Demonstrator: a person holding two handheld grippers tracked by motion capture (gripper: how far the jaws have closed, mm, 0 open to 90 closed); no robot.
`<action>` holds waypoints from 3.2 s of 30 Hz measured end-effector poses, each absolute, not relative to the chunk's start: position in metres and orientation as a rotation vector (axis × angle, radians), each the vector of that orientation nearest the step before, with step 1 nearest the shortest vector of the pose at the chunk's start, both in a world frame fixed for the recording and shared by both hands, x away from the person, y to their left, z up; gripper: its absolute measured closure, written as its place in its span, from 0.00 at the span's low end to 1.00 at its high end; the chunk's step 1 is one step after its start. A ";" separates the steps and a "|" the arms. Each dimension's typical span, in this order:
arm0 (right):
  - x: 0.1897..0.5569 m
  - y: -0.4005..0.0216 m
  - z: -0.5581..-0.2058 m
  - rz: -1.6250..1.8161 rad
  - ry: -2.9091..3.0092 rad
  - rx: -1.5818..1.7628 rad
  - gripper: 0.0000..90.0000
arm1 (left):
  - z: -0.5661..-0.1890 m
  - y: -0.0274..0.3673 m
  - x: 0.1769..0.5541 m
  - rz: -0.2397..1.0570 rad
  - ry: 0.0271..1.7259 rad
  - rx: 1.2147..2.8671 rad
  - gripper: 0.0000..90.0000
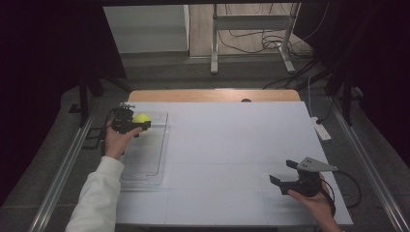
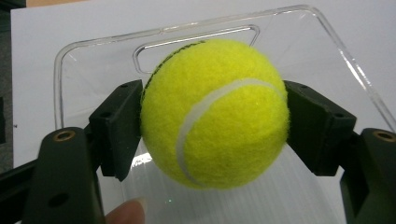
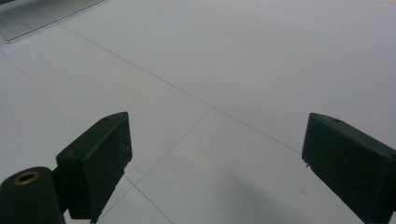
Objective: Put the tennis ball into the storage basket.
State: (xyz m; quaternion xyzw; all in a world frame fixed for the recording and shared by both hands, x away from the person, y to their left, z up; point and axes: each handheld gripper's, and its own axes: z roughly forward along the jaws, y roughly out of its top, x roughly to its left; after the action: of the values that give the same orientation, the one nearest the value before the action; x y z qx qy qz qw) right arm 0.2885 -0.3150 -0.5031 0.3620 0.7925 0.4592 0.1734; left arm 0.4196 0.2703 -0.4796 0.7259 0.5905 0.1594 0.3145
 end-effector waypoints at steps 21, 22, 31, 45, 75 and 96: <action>0.289 -0.315 -0.503 1.303 2.247 1.026 0.10 | -0.492 0.270 0.427 0.416 1.598 1.967 0.30; 0.289 -0.315 -0.503 1.303 2.247 1.027 0.10 | -0.492 0.269 0.427 0.420 1.598 1.969 0.30; 0.289 -0.315 -0.503 1.302 2.247 1.027 0.10 | -0.496 0.270 0.430 0.427 1.618 1.991 0.30; 0.288 -0.315 -0.503 1.301 2.248 1.025 0.10 | -0.499 0.266 0.433 0.443 1.627 2.025 0.30; 0.288 -0.315 -0.503 1.302 2.247 1.018 0.10 | -0.503 0.258 0.436 0.507 1.633 2.110 0.25; 0.288 -0.315 -0.503 1.301 2.248 1.019 0.10 | -0.485 0.255 0.423 0.532 1.531 2.046 0.14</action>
State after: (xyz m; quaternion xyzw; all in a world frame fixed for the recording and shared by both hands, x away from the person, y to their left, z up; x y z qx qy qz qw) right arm 0.2880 -0.3146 -0.5029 0.3594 0.7934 0.4591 0.1747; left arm 0.4229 0.2549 -0.4854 0.7564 0.5659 0.1966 0.2626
